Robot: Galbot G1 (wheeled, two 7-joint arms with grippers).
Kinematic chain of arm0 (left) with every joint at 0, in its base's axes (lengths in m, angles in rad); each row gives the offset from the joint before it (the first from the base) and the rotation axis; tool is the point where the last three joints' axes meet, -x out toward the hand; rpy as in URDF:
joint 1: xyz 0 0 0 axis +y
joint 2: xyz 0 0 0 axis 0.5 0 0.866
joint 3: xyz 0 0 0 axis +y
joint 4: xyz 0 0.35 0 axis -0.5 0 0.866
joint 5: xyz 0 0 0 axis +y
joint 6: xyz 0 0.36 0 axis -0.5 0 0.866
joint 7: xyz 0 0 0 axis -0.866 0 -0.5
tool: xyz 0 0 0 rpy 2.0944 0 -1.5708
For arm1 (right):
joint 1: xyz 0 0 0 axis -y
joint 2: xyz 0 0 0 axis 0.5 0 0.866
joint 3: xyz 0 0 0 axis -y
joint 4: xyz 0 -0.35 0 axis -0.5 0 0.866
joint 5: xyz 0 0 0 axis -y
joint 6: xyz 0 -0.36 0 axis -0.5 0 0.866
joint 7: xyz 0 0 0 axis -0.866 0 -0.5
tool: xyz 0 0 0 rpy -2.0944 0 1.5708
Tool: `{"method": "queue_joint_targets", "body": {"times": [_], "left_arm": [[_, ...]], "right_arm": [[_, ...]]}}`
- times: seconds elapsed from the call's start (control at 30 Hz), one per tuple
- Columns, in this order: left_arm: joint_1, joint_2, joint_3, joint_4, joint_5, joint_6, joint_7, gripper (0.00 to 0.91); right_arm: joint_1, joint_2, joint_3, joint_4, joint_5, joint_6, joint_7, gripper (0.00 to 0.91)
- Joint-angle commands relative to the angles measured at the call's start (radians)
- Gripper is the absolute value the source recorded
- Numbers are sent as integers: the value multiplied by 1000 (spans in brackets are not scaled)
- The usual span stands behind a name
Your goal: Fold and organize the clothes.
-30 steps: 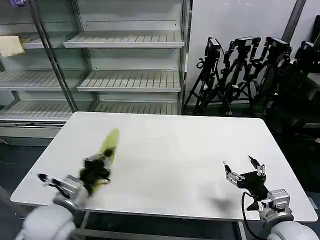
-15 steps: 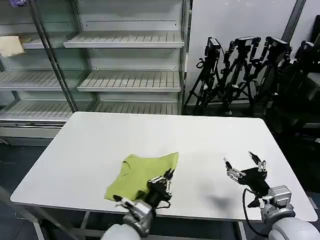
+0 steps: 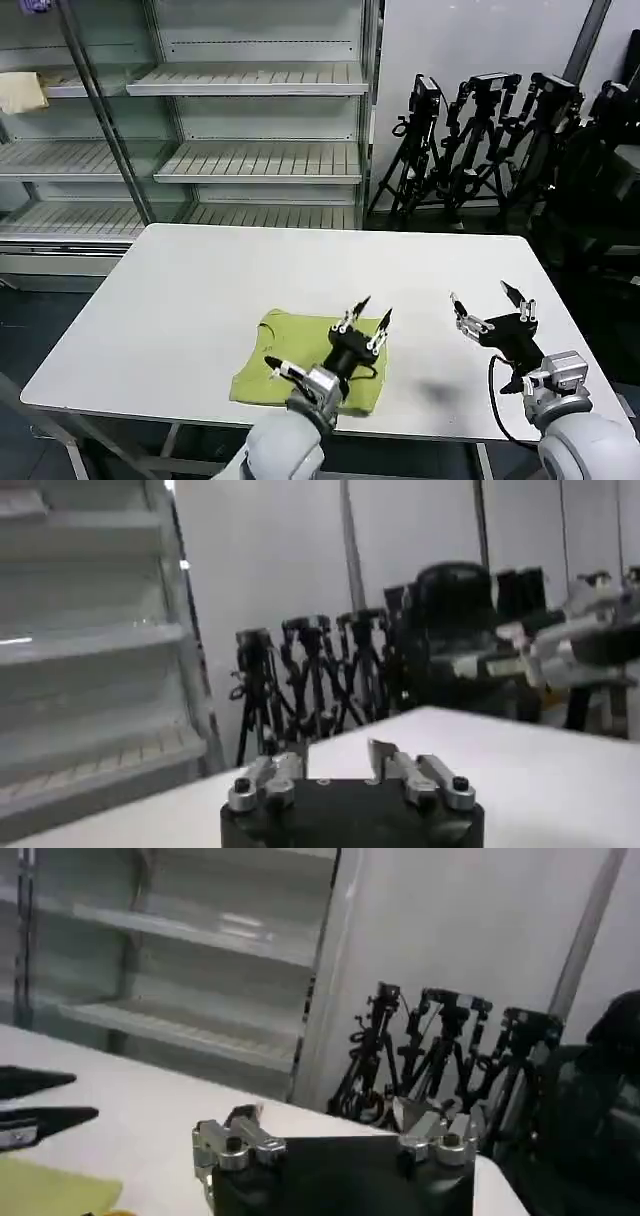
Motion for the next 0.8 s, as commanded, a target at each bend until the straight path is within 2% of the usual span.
{"method": "queue_joint_targets", "body": {"times": [0.03,0.17,0.33,0.43,0.53,0.8], "left_arm": [[-91,92,-244,-40,-73,-44,58,907],[-1,230,-473,52,-37,-127,172,907],[85,269,-633,107,-27,-183,230,907],[105,264,-657,107,-30,-191,243,907],[112,257,-655,101,-28,-193,251,907],[102,240,-637,106,-25,-211,272,907]], "right_arm": [[111,-15,-22,-56,26,24,0,907],[141,0,-58,-107,12,47,-1,907],[155,21,-91,-146,-18,69,-3,907],[162,27,-105,-160,-24,79,-4,907],[171,30,-114,-178,-96,78,26,907],[144,24,-106,-183,-117,123,0,907]]}}
